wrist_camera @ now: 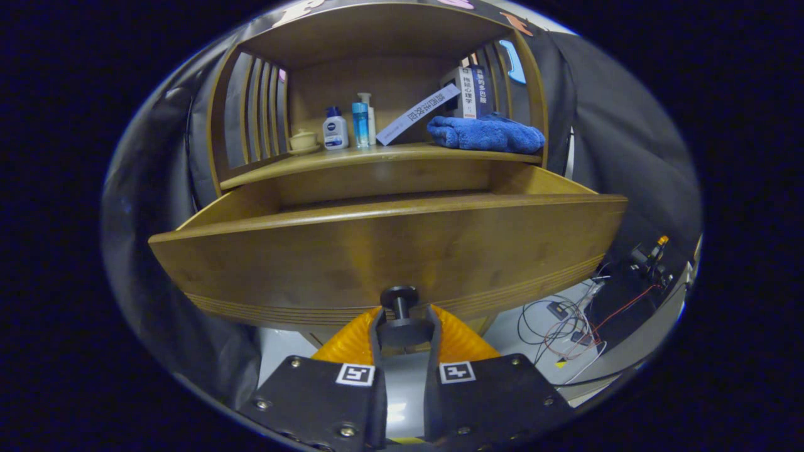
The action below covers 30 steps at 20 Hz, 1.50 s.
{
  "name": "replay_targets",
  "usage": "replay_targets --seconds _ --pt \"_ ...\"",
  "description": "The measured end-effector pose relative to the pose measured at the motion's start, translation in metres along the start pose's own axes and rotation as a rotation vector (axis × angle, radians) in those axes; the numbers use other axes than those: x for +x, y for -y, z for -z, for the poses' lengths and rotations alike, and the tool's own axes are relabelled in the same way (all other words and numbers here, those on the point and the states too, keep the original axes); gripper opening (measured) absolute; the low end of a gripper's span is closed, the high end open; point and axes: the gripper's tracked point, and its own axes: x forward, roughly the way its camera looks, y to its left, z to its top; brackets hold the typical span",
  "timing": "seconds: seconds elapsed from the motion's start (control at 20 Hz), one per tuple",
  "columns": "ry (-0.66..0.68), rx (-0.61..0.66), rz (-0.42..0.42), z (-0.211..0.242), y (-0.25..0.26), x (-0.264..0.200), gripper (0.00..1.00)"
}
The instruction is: Pull open the drawer, take out the items inside it, and place them on the countertop above the cabinet.
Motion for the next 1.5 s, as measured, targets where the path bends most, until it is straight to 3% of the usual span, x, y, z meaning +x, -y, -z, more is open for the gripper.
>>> replay_targets --seconds 0.1,0.25,0.45,0.7,0.85,1.05,1.15,1.35,1.5 --pt "0.005 -0.003 -0.007 0.001 0.0 -0.002 0.23" --pt "0.009 -0.006 -0.015 -0.004 -0.004 -0.011 0.37" --pt "0.145 -0.009 -0.021 -0.05 -0.009 -0.036 0.54" --pt "0.265 0.007 -0.001 -0.126 -0.021 -0.064 0.54" --pt "0.153 -0.007 0.033 -0.141 -0.025 -0.034 0.54" --pt "-0.035 0.022 0.082 -0.147 -0.027 0.019 0.61" --pt "-0.131 0.047 0.086 -0.138 -0.028 0.037 0.62" --pt "-0.422 -0.04 0.159 -0.096 -0.022 0.062 0.66" --pt "-0.561 -0.042 0.149 -0.064 -0.025 0.084 0.71"
